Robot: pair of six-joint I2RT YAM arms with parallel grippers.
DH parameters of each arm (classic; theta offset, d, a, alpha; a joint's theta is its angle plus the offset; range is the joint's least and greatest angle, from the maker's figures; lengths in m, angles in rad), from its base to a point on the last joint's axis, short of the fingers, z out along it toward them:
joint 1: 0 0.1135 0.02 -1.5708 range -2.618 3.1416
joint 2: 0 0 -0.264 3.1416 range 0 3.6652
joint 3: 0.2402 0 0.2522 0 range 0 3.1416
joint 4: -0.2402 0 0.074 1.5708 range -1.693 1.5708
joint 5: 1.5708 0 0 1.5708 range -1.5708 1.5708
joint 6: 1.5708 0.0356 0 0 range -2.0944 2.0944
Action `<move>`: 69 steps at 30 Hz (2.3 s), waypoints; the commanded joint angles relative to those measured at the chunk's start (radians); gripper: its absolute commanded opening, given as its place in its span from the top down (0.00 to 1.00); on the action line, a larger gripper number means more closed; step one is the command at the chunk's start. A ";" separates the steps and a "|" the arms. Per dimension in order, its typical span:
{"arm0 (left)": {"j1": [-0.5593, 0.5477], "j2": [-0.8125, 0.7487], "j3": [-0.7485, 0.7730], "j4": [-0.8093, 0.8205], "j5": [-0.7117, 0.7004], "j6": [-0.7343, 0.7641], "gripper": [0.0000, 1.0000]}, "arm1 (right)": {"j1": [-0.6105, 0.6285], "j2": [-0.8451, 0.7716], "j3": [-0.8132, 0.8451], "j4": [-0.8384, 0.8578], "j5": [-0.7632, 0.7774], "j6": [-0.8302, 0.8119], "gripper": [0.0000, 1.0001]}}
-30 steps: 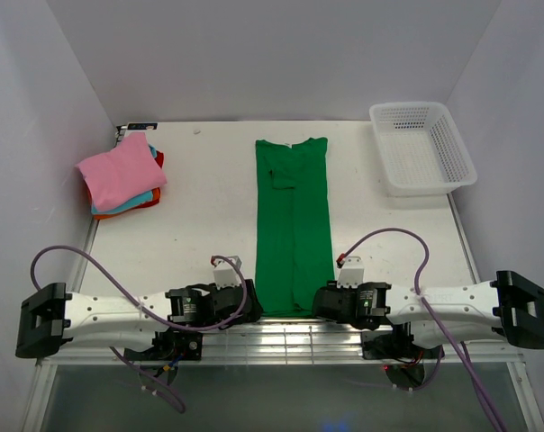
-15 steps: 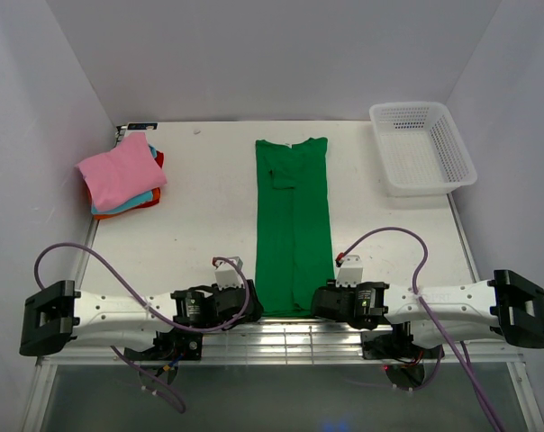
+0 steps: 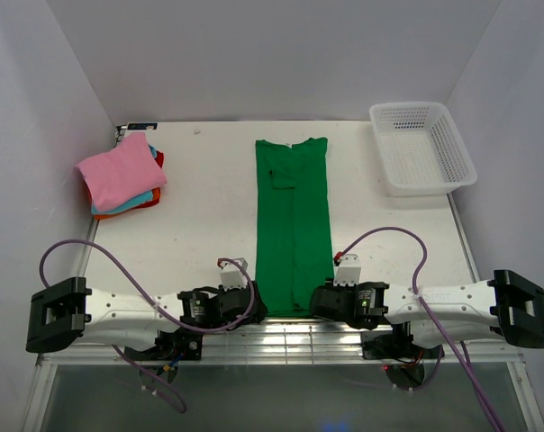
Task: Fold and stack the t-shirts
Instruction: Fold the tshirt
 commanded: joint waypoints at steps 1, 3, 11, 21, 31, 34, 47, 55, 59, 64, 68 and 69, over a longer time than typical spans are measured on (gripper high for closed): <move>-0.005 0.016 -0.001 0.040 0.005 0.001 0.36 | 0.009 0.007 0.006 0.008 0.038 0.006 0.62; -0.005 0.017 0.000 0.043 0.005 0.001 0.37 | 0.009 0.009 0.009 -0.005 0.033 0.007 0.62; -0.005 0.022 0.002 0.051 -0.003 0.012 0.38 | 0.009 0.052 0.006 -0.009 0.019 0.025 0.63; -0.005 0.034 0.002 0.080 -0.004 0.024 0.41 | 0.009 0.064 0.006 -0.009 0.012 0.025 0.66; -0.005 0.057 0.008 0.086 -0.004 0.027 0.55 | 0.009 0.049 -0.001 -0.012 0.012 0.032 0.75; -0.007 0.063 0.008 0.086 -0.001 0.024 0.61 | 0.009 0.045 -0.009 0.000 0.010 0.027 0.79; -0.005 0.082 0.009 0.077 -0.012 0.020 1.00 | 0.010 0.056 -0.017 0.015 -0.001 0.018 0.92; -0.005 0.086 0.023 0.094 -0.034 0.026 1.00 | 0.010 0.067 0.009 -0.012 0.015 0.013 0.92; -0.005 0.074 0.057 0.057 -0.075 0.032 1.00 | 0.009 0.064 0.054 -0.044 0.054 0.002 0.92; -0.004 0.073 0.111 0.014 -0.145 0.040 1.00 | -0.013 0.058 0.103 -0.054 0.097 -0.048 0.92; -0.002 0.077 0.157 -0.020 -0.208 0.038 1.00 | -0.051 0.061 0.137 -0.058 0.120 -0.097 0.92; -0.002 0.077 0.163 -0.023 -0.225 0.043 1.00 | -0.059 0.062 0.143 -0.058 0.125 -0.122 0.92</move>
